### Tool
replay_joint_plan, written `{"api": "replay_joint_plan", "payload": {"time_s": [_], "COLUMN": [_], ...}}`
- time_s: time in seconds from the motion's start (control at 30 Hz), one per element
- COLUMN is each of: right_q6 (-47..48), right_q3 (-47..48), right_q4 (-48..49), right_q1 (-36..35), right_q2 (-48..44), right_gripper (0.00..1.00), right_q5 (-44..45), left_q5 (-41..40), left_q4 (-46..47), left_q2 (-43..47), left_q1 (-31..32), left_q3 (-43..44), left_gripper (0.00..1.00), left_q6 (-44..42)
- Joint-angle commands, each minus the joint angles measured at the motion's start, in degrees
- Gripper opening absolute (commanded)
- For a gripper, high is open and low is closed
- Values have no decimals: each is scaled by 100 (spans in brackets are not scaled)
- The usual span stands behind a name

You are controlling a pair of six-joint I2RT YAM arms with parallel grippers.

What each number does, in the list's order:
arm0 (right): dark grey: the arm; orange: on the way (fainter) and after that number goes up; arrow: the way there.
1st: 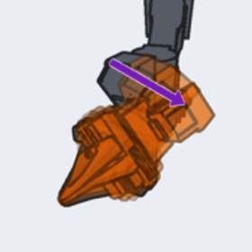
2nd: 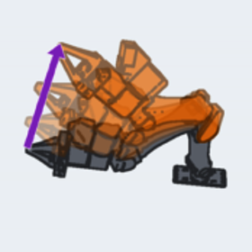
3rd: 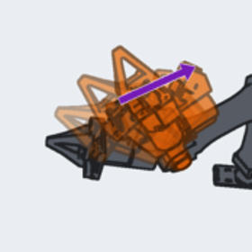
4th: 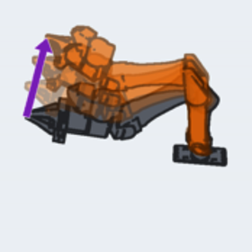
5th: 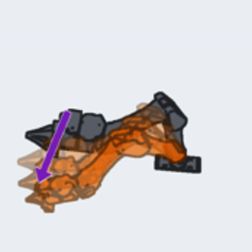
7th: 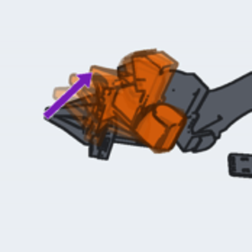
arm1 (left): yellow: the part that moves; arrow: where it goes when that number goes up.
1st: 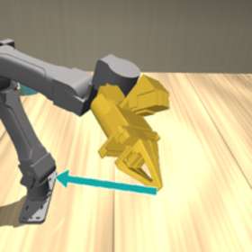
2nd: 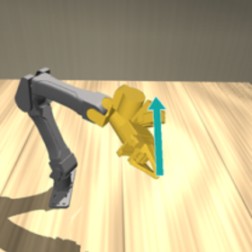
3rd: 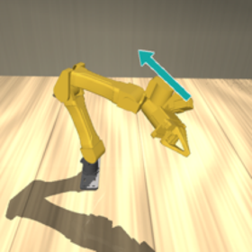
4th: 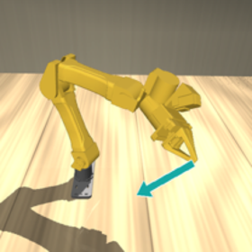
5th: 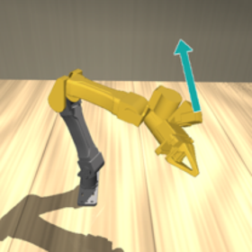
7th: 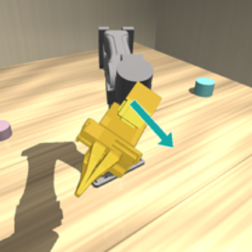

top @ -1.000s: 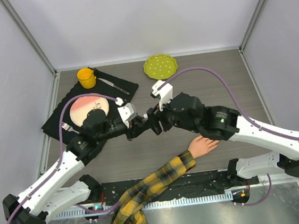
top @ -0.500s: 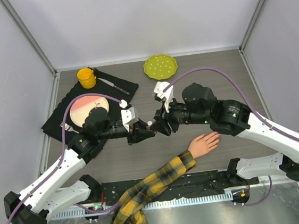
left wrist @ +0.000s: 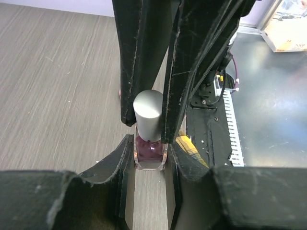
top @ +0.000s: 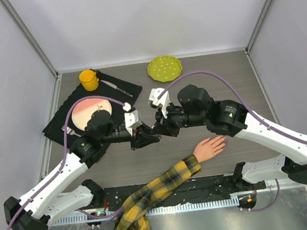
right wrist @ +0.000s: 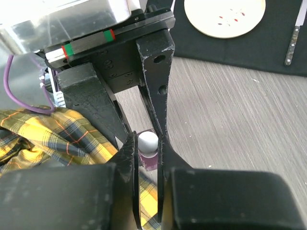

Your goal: Paint the nails

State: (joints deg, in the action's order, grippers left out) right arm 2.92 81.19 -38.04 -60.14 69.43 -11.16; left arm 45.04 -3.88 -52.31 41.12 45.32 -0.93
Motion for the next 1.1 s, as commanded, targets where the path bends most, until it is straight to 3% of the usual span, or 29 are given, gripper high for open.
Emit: {"api": "replay_joint_plan", "payload": {"time_s": [0.0, 0.1, 0.17, 0.2, 0.23, 0.3, 0.4, 0.6, 0.8, 0.93, 1.07], "right_q6": [-37, -448, -1113, -1318, -1546, -2259, -2296, -2111, -1593, -1259, -1145], "right_q3": [240, 117, -374, -550, -647, -378, -200, -244, -534, -578, -490], "right_q4": [16, 365, 945, 1409, 1474, 1345, 1063, 1220, 1326, 1115, 869], "right_q1": [20, 2, -225, -975, -1339, -1998, -2072, -1642, -1387, -1194, -640], "right_q2": [44, 45, -104, -148, -62, 323, 853, 475, -69, -491, -694], "right_gripper": [1, 1, 1, 1, 1, 1, 1, 1, 45, 49, 38], "right_q5": [-19, 815, 2444, 3270, 5096, 5963, 6670, 5767, 4590, 3748, 2524], "left_q5": [-476, -1565, -2401, -2586, -2814, -2912, -2895, -2405, -1824, -1376, -1042], "left_q4": [186, 195, 107, 115, 159, 273, 546, 564, 511, 406, 265], "left_q2": [160, 195, 195, 213, 230, 344, 502, 521, 503, 372, 222], "left_q1": [-34, -34, -34, -34, -34, -34, -34, -34, -34, -34, -34], "left_q3": [241, 179, 188, 170, 144, 39, -102, -85, -59, 38, 135], "left_gripper": [0, 0, 0, 0, 0, 0, 0, 0, 0, 0, 0], "left_q6": [-74, -214, -319, -329, -338, -320, -241, -215, -197, -197, -180]}}
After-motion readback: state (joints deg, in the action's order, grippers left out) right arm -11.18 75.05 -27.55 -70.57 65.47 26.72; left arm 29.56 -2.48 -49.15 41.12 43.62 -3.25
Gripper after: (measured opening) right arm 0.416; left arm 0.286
